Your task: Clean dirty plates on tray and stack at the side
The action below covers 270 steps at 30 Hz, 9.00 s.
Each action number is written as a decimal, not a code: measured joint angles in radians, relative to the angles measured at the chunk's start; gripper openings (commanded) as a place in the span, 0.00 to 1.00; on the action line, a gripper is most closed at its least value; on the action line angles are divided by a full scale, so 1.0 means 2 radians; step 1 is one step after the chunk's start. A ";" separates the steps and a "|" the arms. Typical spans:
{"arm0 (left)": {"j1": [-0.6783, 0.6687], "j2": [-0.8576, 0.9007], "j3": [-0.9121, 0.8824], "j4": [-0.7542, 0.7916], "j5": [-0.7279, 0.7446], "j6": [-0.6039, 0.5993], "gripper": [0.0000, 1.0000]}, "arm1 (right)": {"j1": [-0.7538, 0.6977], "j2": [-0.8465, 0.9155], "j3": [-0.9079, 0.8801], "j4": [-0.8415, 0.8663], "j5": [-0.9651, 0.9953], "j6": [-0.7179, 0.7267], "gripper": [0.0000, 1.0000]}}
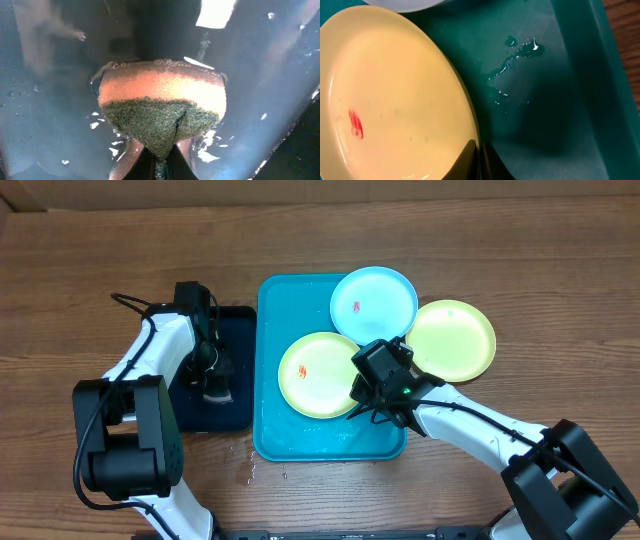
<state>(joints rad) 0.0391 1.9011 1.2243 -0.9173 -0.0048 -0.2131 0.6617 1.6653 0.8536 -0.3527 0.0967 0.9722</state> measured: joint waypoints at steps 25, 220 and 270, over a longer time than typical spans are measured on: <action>0.000 -0.045 0.011 0.057 -0.003 0.006 0.04 | 0.000 0.000 0.000 0.025 0.029 -0.002 0.31; -0.193 -0.017 -0.022 0.110 0.023 0.001 0.05 | 0.000 0.031 0.001 0.053 -0.048 -0.016 0.04; -0.186 -0.075 -0.079 0.118 0.035 -0.037 0.04 | 0.000 0.034 0.001 0.060 -0.084 -0.043 0.27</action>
<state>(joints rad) -0.3325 1.7508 1.0672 -0.6819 0.0647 -0.2867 0.6617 1.7329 0.8555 -0.2325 -0.0723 0.8860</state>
